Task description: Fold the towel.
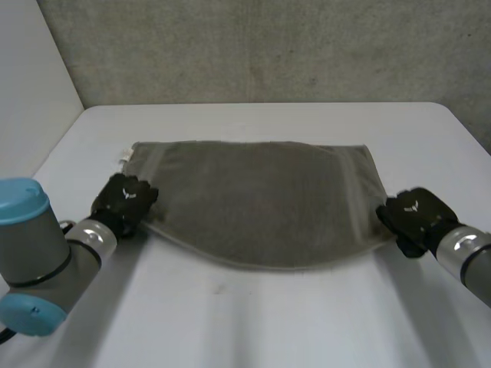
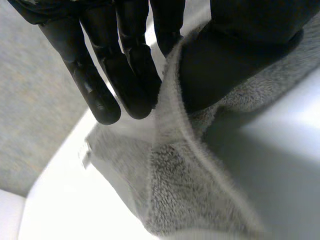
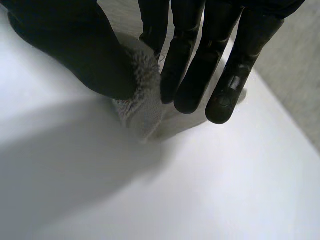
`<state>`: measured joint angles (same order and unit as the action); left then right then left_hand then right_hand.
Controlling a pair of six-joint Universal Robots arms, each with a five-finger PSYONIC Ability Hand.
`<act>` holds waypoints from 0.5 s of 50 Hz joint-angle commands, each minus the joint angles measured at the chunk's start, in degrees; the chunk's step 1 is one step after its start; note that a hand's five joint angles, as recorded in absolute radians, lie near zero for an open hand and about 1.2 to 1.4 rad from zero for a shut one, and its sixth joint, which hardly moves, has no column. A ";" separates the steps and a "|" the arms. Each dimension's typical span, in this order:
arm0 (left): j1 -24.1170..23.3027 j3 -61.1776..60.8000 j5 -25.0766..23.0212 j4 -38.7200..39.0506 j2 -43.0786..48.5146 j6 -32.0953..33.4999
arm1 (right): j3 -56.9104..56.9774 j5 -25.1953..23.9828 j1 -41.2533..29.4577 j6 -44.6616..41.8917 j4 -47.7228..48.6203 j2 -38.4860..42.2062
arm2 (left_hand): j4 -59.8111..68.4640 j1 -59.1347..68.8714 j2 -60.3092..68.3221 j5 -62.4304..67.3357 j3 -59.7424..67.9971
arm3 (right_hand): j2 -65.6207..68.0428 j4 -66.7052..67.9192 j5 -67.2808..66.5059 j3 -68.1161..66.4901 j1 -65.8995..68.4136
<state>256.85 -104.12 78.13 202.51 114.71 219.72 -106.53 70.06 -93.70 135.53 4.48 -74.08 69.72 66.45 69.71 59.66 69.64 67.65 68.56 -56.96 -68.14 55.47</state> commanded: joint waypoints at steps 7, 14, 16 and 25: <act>1.72 -2.32 0.97 -0.54 0.43 5.72 | -3.07 -0.79 5.80 1.40 0.62 -1.86 | -18.47 -15.19 -18.45 -18.40 -18.38 | 12.35 11.44 -13.04 -11.86 24.53; 1.81 -3.72 1.94 -0.54 -0.19 5.80 | -3.33 -0.97 6.51 1.67 2.99 -1.86 | -18.30 -15.02 -18.28 -18.23 -18.21 | 12.35 11.44 -13.04 -11.86 24.53; 1.81 -4.25 2.56 -0.45 -0.37 5.80 | -3.60 -0.97 7.12 1.67 3.35 -1.86 | -18.13 -14.86 -18.12 -18.06 -18.04 | 12.35 11.44 -13.04 -11.86 24.53; 2.07 -7.49 4.14 -0.45 -4.57 5.89 | -3.95 -1.06 7.04 1.49 3.43 -1.86 | -5.23 -1.96 -5.22 -5.17 -5.15 | 12.35 11.44 -13.04 -11.86 24.53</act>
<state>258.75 -109.48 81.67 202.08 113.27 225.64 -110.22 69.04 -86.54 137.27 7.97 -75.94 47.87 48.12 47.87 37.79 47.86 67.65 68.56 -56.97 -68.14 55.47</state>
